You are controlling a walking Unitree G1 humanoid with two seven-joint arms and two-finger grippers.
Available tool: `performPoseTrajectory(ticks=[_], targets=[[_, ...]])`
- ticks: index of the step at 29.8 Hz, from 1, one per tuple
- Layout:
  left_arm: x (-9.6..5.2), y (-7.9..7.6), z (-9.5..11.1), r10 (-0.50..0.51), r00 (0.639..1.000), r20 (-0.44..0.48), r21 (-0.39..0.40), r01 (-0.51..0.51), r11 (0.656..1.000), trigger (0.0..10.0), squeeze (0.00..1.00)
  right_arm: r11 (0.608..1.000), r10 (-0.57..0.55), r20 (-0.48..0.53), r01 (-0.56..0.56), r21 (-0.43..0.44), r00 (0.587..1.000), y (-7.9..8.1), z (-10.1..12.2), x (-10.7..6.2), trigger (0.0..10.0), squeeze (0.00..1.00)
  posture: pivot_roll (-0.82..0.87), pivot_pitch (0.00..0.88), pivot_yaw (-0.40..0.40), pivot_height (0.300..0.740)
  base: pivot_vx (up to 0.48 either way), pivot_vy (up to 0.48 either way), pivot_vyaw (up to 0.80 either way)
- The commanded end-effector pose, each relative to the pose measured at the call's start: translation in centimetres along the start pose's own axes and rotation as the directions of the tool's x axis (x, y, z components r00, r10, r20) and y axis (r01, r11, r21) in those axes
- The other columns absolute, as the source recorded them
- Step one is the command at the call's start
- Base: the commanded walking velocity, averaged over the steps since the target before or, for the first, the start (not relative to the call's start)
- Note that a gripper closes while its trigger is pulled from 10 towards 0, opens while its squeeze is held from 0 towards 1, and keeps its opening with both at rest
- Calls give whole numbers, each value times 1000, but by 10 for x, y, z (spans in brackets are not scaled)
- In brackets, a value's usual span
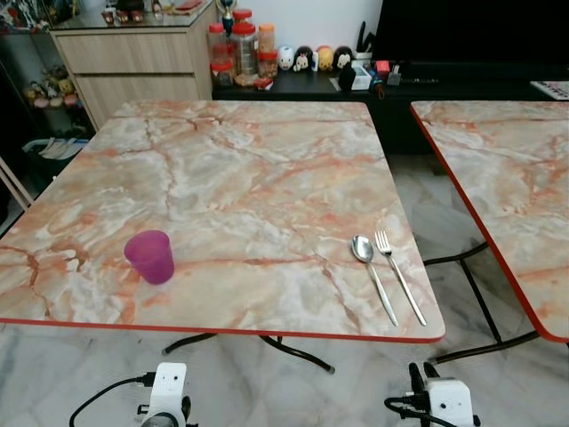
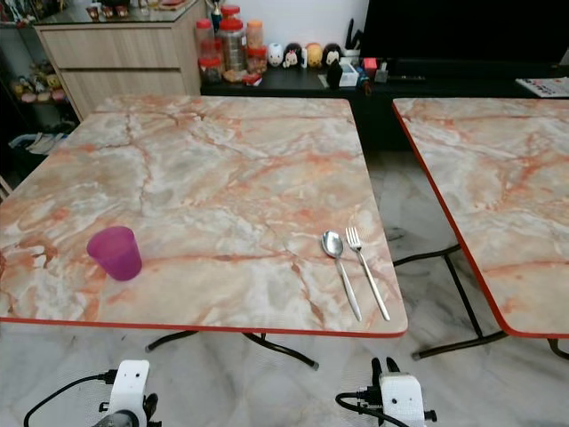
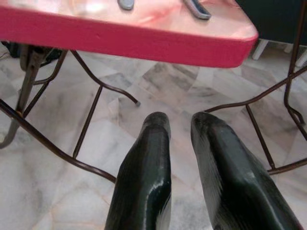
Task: Setting the table
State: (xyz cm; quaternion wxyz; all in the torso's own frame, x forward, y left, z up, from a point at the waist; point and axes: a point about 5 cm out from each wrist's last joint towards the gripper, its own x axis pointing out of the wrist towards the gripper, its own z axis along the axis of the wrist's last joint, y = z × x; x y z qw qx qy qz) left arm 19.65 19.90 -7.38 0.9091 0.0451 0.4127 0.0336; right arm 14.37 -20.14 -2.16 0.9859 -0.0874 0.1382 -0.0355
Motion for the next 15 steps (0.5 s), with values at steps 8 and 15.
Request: performPoseTrajectory(ticks=[8, 15], targets=[[-1, 4, -3, -4, 1000, -6, 23, 4, 1000, 10000, 0, 998, -55, 125, 55, 1, 991, -11, 40, 9, 10000, 0, -64, 0, 31, 740, 0, 0, 0], [-1, 2, -3, -3, 1000, -3, 16, 3, 1000, 10000, 0, 999, -34, 188, 34, 3, 982, -8, 64, 26, 10000, 0, -56, 0, 21, 740, 0, 0, 0]])
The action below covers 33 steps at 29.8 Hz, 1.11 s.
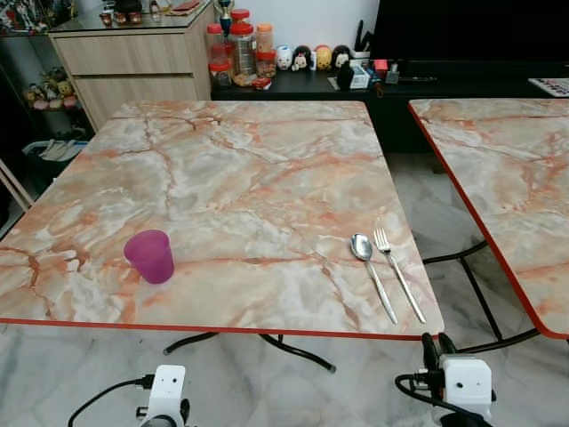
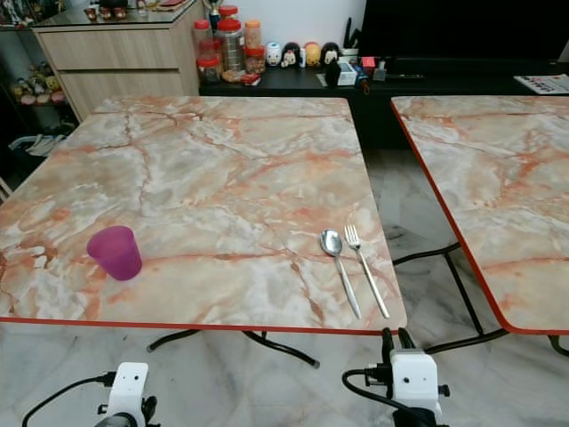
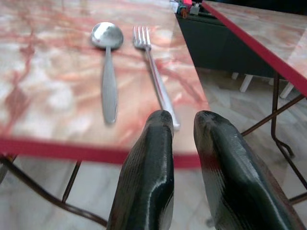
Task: Setting the table
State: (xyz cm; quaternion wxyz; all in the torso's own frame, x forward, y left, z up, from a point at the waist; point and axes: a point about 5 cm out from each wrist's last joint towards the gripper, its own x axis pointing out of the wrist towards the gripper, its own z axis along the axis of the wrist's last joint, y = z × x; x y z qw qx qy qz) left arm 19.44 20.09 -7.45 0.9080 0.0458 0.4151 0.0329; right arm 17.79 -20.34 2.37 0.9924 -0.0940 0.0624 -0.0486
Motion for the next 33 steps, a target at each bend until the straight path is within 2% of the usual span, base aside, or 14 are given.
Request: performPoseTrajectory(ticks=[1, 7, 8, 13, 15, 16, 20, 29, 30, 31, 32, 33], targets=[[0, 0, -1, -2, 1000, 2, 12, 2, 1000, 10000, 0, 1000, 9, 49, -9, 7, 999, 2, 15, 12, 10000, 0, -54, 0, 19, 740, 0, 0, 0], [0, -1, -1, -3, 1000, 0, 11, 3, 1000, 10000, 0, 1000, 12, 69, -13, 25, 998, 4, 25, 29, 10000, 0, -50, 0, 18, 740, 0, 0, 0], [0, -1, -1, -4, 1000, 1, 13, 4, 1000, 10000, 0, 999, 13, 71, -15, 31, 997, 5, 28, 35, 10000, 1000, -46, 0, 17, 740, 0, 0, 0], [0, -2, 1, -6, 1000, 6, 18, 6, 1000, 10000, 0, 998, 38, 92, -42, 39, 995, 12, 40, 56, 10000, 1000, -40, 0, 14, 740, 0, 0, 0], [1, -2, 4, -7, 1000, 9, 21, 7, 1000, 10000, 0, 995, 77, 85, -82, 60, 993, 21, 46, 73, 10000, 1000, -41, 0, 15, 740, 0, 0, 0], [1, -2, 4, -7, 1000, 9, 21, 7, 1000, 10000, 0, 995, 77, 85, -82, 60, 993, 21, 46, 73, 10000, 1000, -41, 0, 15, 740, 0, 0, 0], [2, -5, 7, -14, 1000, 14, 22, 13, 1000, 10000, 0, 994, 75, 59, -79, 71, 995, 34, 55, 100, 10000, 1000, -37, 0, 15, 740, 0, 0, 0], [3, -7, 14, -11, 1000, 29, 7, 10, 1000, 10000, 0, 987, 133, 53, -138, 85, 990, 54, 71, 123, 10000, 1000, -20, 0, 6, 740, 0, 0, 0], [3, -7, 14, -10, 1000, 29, 5, 10, 1000, 10000, 0, 986, 137, 48, -141, 89, 989, 56, 72, 126, 10000, 914, -18, 0, 5, 740, 0, 0, 0], [4, -7, 14, -9, 1000, 29, 2, 9, 1000, 10000, 0, 986, 138, 44, -141, 87, 989, 59, 73, 127, 10000, 914, -15, 0, 2, 740, 0, 0, 0], [3, -7, 14, -8, 1000, 29, -1, 8, 1000, 10000, 0, 986, 140, 45, -144, 90, 989, 61, 74, 128, 10000, 0, -15, 0, 2, 740, 0, 0, 0], [3, -6, 14, -5, 1000, 28, -6, 5, 1000, 10000, 0, 985, 142, 45, -145, 92, 989, 63, 75, 128, 10000, 0, -14, 0, 2, 740, 0, 0, 0]])
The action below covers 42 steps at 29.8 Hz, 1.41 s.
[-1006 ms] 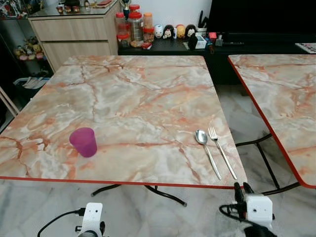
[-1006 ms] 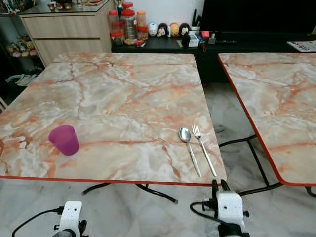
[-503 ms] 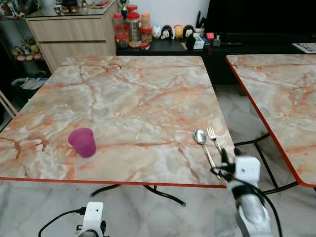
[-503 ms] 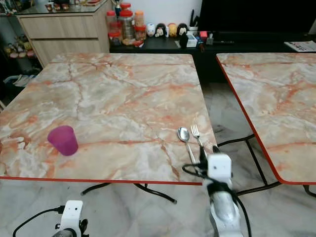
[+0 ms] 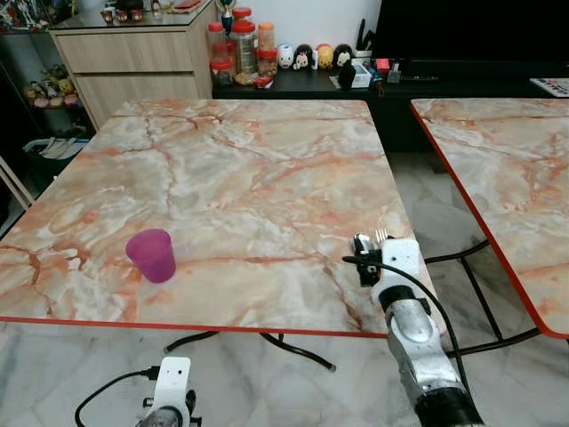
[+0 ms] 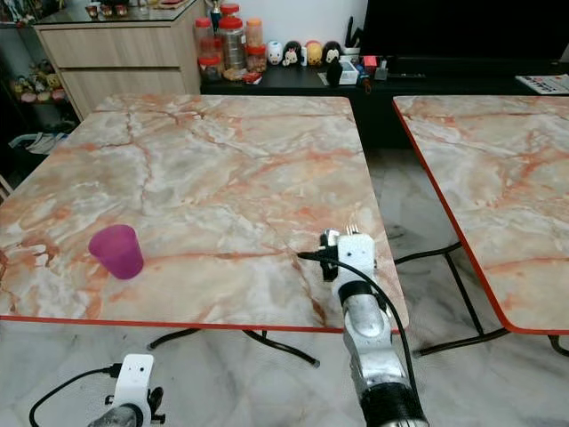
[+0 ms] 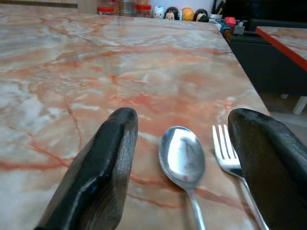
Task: Setting the table
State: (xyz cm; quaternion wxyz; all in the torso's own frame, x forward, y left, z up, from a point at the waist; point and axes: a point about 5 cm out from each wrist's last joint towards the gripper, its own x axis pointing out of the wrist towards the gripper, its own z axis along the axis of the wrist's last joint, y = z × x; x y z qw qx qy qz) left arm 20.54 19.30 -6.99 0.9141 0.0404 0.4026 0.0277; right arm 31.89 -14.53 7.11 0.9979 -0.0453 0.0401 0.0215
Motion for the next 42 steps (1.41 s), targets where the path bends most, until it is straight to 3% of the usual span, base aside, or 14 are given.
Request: performPoseTrajectory(ticks=[1, 9, 20, 21, 22, 23, 30, 32, 33, 34, 42], targets=[[0, 2, 1, 10, 1000, 0, -1, -10, 1000, 10000, 0, 1000, 4, -14, -4, 20, 1000, 5, -1, 0, 10000, 0, -15, 0, 2, 740, 0, 0, 0], [-1, 4, -2, 17, 1000, -6, -5, -18, 1000, 10000, 0, 1000, -24, -99, 25, 15, 995, 3, -11, -12, 10000, 0, -17, 0, 4, 740, 0, 0, 0], [-1, 3, -3, 8, 1000, -13, 3, -8, 1000, 10000, 0, 996, -91, -112, 93, 11, 989, -12, -11, -22, 10000, 0, -33, 0, 14, 740, 0, 0, 0], [-1, 3, -3, 7, 1000, -13, 4, -7, 1000, 10000, 0, 995, -94, -111, 96, 11, 989, -13, -11, -22, 2745, 0, -33, 0, 13, 740, 0, 0, 0], [-1, 3, -3, 7, 1000, -13, 4, -7, 1000, 10000, 0, 995, -94, -111, 96, 11, 989, -13, -11, -22, 2745, 0, -33, 0, 13, 740, 0, 0, 0], [-1, 3, -3, 7, 1000, -13, 5, -7, 1000, 10000, 0, 995, -97, -114, 99, 8, 989, -14, -10, -22, 0, 0, -33, 0, 13, 740, 0, 0, 0], [-1, 3, -2, 8, 1000, -10, 5, -8, 1000, 10000, 0, 994, -104, -133, 105, 0, 986, -16, -12, -21, 0, 0, -24, 0, 9, 740, 0, 0, 0], [-1, 3, -3, 7, 1000, -11, 8, -7, 1000, 10000, 0, 993, -114, -143, 115, 0, 983, -17, -13, -20, 980, 0, -25, 0, 11, 740, 0, 0, 0], [-1, 3, -3, 6, 1000, -13, 10, -6, 1000, 10000, 0, 993, -117, -145, 119, 0, 982, -17, -13, -20, 4196, 0, -27, 0, 11, 740, 0, 0, 0], [-1, 3, -4, 5, 1000, -16, 13, -5, 1000, 10000, 0, 993, -118, -155, 120, 1, 981, -18, -14, -20, 10000, 0, -27, 0, 11, 740, 0, 0, 0], [-1, 3, -5, 1, 1000, -19, 23, 0, 1000, 10000, 0, 996, -83, -196, 85, 3, 977, -20, -18, -21, 10000, 0, -31, 0, 12, 740, 0, 0, 0]])
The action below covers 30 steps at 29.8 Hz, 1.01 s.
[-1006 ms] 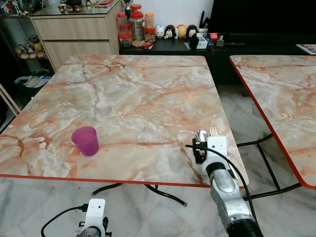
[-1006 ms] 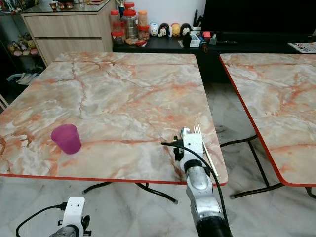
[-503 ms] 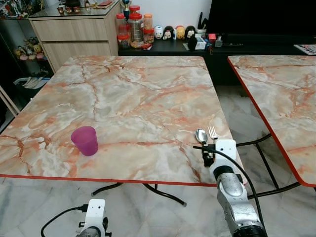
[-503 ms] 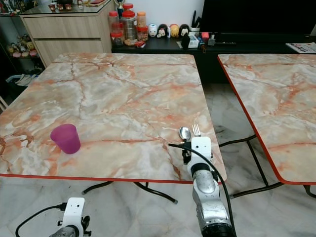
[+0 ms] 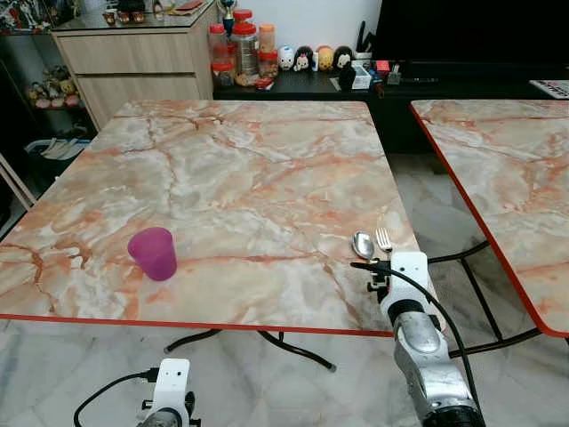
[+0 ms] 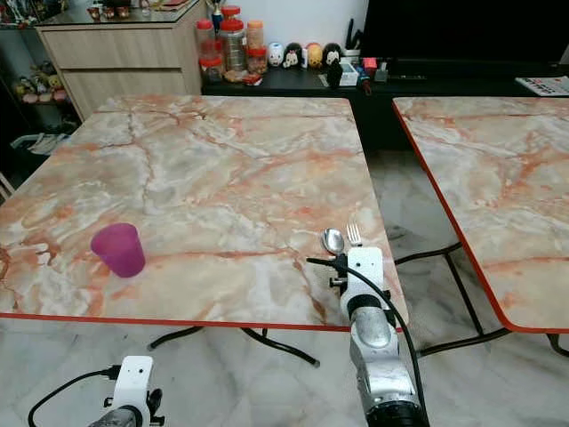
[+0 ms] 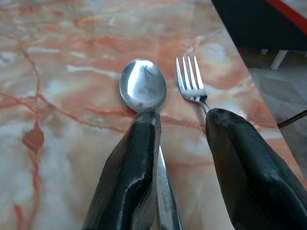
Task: Setting the table
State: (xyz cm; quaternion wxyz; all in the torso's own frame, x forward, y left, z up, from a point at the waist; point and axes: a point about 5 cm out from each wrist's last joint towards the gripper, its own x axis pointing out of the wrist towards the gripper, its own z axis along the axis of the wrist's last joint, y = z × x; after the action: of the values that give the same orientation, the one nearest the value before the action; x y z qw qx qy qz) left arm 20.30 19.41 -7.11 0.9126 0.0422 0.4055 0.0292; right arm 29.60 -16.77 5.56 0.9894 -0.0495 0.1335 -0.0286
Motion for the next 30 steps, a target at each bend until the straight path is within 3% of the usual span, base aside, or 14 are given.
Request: performPoseTrajectory(ticks=[1, 14, 15, 16, 17, 30], targets=[[0, 1, -3, -4, 1000, -13, 23, 5, 1000, 10000, 0, 1000, 13, -4, -13, 9, 1000, -1, 2, 1, 10000, 1000, -34, 0, 12, 740, 0, 0, 0], [0, -1, -1, -5, 1000, -10, 18, 5, 1000, 10000, 0, 997, 70, -24, -70, 14, 997, -5, 3, 1, 10000, 1000, -32, 0, 4, 740, 0, 0, 0], [0, 0, -2, -3, 1000, -10, 15, 3, 1000, 10000, 0, 997, 78, -26, -78, 13, 997, -4, 2, 1, 10000, 325, -30, 0, 2, 740, 0, 0, 0], [0, 0, -2, -3, 1000, -10, 14, 3, 1000, 10000, 0, 997, 80, -27, -79, 14, 996, -4, 2, 1, 10000, 325, -30, 0, 2, 740, 0, 0, 0], [0, 0, -2, -1, 1000, -11, 12, 1, 1000, 10000, 0, 997, 80, -27, -80, 15, 996, -4, 2, 1, 10000, 0, -29, 0, 1, 740, 0, 0, 0], [0, -1, -2, 2, 1000, -13, 1, -2, 1000, 10000, 0, 993, 119, -39, -120, -8, 992, -3, 7, 7, 10000, 0, -29, 0, 0, 740, 0, 0, 0]])
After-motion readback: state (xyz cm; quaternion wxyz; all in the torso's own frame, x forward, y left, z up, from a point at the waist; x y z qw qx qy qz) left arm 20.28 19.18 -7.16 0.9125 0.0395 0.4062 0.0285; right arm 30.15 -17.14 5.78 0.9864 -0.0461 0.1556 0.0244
